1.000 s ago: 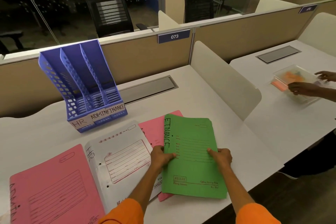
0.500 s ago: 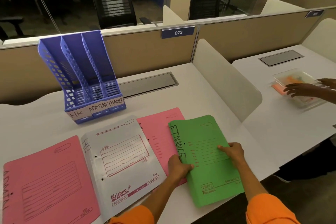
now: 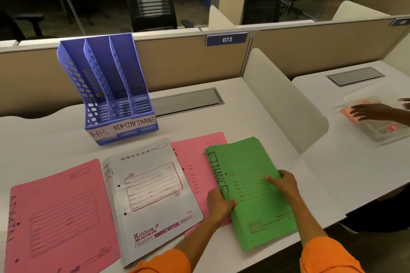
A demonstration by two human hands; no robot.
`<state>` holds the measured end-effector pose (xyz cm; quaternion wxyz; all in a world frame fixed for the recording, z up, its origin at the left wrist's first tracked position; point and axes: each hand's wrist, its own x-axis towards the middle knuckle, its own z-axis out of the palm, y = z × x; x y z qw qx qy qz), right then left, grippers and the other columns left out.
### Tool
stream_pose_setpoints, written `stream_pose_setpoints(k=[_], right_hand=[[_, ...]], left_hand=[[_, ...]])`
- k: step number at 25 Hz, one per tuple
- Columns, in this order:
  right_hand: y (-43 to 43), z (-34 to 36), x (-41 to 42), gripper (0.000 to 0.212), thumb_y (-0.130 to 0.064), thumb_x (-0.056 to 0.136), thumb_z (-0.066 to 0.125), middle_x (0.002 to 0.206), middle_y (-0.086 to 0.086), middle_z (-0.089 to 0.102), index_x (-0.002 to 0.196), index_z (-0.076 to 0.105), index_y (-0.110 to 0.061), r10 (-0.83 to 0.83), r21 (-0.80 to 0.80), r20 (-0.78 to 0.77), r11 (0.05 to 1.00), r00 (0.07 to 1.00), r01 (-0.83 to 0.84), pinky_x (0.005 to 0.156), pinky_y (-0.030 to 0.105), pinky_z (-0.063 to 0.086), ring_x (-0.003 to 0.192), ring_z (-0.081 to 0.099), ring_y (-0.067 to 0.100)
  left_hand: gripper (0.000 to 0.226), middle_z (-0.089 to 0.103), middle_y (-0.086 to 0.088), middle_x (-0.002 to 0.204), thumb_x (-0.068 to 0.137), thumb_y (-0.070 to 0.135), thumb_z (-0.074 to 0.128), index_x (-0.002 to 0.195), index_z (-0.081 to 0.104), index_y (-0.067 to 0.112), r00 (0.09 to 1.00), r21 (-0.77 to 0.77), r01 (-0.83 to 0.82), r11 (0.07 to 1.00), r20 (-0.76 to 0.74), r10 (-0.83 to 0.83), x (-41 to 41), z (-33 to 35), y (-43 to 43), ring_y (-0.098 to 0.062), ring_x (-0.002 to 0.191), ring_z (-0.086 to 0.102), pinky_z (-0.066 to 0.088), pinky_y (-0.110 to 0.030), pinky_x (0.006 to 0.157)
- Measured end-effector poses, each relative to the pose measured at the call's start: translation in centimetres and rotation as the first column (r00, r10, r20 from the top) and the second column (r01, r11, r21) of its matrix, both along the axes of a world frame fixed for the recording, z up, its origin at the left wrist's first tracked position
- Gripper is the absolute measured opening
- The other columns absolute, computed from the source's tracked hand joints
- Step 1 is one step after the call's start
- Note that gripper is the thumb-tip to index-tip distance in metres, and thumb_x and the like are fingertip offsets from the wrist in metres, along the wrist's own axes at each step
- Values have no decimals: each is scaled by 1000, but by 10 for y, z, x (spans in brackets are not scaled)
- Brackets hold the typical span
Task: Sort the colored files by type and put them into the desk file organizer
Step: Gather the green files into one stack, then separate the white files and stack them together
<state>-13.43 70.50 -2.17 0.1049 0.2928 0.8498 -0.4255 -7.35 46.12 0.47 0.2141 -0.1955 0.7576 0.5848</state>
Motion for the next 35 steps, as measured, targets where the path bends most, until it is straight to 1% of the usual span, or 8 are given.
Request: stream_pose_setpoints(k=[5, 8, 11, 16, 23, 28, 31, 35], right_hand=[[18, -47, -11, 101, -78, 42, 73, 115, 10, 59, 122, 55, -18, 28, 141, 10, 990, 1000, -29, 89, 52, 49, 102, 59, 30], [-18, -3, -1, 87, -52, 67, 78, 132, 20, 44, 134, 44, -8, 48, 278, 33, 959, 998, -56, 100, 51, 37, 120, 42, 40], [-38, 11, -5, 80, -47, 74, 74, 137, 23, 42, 134, 43, -4, 67, 361, -40, 931, 997, -48, 103, 53, 34, 125, 38, 41], [-114, 25, -21, 72, -41, 79, 72, 138, 22, 45, 133, 44, -2, 232, 344, -230, 928, 945, -144, 105, 51, 32, 127, 40, 38], [-247, 24, -17, 70, -42, 83, 67, 142, 20, 43, 136, 42, -3, 484, 295, -276, 865, 830, -406, 108, 49, 31, 130, 40, 35], [-332, 25, 0, 65, -40, 83, 67, 140, 16, 47, 134, 45, -7, 591, 289, -294, 804, 751, -520, 107, 48, 29, 129, 41, 33], [-385, 24, 14, 66, -41, 83, 67, 146, 11, 41, 137, 41, -13, 628, 228, -293, 778, 721, -586, 111, 48, 26, 134, 36, 30], [-445, 19, 34, 68, -44, 83, 66, 148, 10, 40, 138, 40, -13, 718, 231, -293, 694, 632, -682, 112, 46, 28, 136, 35, 28]], left_hand=[[33, 71, -4, 104, 70, -2, 78, 90, 65, 20, 997, -58, 59, 997, -45, -62, -1, 0, -1, -19, 99, 69, 57, -20, 75], [32, 69, -7, 107, 68, 6, 79, 94, 63, 16, 990, -164, 111, 980, -70, -124, -3, -3, -6, -20, 96, 66, 60, -27, 79], [39, 51, -2, 111, 80, 16, 71, 114, 54, 10, 970, -298, 140, 944, -152, -192, -4, 5, -15, -16, 99, 52, 51, -24, 85], [65, 34, -13, 153, 92, 22, 63, 148, 33, 9, 892, -650, 91, 754, -283, -352, -5, 17, -59, -29, 140, 35, 33, -37, 115], [73, 14, -12, 163, 96, 32, 57, 154, 19, 10, 917, -720, -28, 694, -296, -269, 7, 21, -155, -31, 151, 13, 13, -39, 122], [75, 30, -13, 158, 88, 35, 68, 150, 34, 7, 923, -733, -179, 657, -357, -147, 30, 16, -229, -33, 145, 32, 23, -41, 117], [73, 12, -10, 164, 97, 32, 55, 155, 15, 12, 947, -690, -204, 694, -318, -37, 49, 22, -277, -30, 151, 12, 11, -41, 122], [71, 8, -10, 164, 99, 31, 50, 155, 12, 11, 955, -705, -263, 659, -286, 75, 73, 22, -338, -28, 152, 8, 9, -40, 124]])
